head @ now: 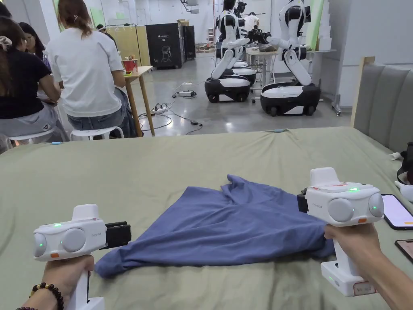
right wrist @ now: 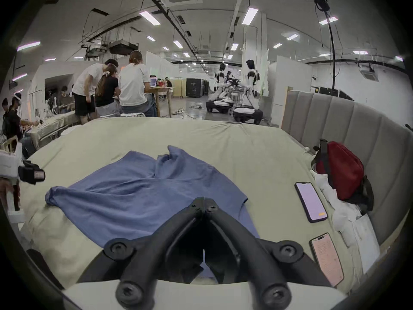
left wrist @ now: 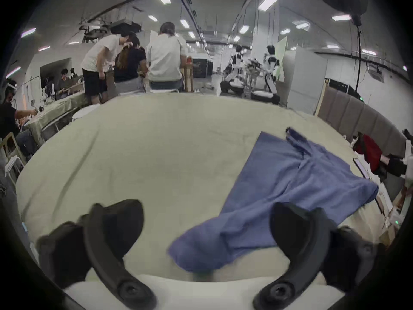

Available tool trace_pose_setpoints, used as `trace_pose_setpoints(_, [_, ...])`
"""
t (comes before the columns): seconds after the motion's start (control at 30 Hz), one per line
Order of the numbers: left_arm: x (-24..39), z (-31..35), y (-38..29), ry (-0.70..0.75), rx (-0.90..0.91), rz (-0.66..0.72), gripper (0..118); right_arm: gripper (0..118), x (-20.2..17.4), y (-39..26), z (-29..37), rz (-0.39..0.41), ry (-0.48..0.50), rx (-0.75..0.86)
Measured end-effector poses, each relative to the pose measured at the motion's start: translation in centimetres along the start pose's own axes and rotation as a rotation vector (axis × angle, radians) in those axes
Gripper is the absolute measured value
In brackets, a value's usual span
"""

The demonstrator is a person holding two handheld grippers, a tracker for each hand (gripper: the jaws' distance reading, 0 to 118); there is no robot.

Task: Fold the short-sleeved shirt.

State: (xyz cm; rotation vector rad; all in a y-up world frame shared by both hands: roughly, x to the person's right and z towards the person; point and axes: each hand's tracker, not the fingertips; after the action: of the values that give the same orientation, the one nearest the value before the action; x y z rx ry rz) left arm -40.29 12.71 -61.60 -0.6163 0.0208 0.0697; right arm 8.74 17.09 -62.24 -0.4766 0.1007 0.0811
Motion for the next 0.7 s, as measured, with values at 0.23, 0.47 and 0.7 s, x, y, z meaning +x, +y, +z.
trace_pose_setpoints(0.23, [0.9,-1.5,-2.1,0.006,-0.066,-0.019,111,0,-1.0,-0.4,-1.0,0.013,0.019,-0.024])
trace_pose_setpoints(0.47, [1.8,-4.1,-4.6,0.02,-0.207,-0.068,64,0,-0.6,-1.0,-1.8,0.014,0.019,-0.052])
trace_pose_setpoints(0.7, [3.4,-4.0,-2.5,-0.045,-0.115,-0.199,6,0,-0.3,-0.9,-2.1,0.019,0.017,-0.063])
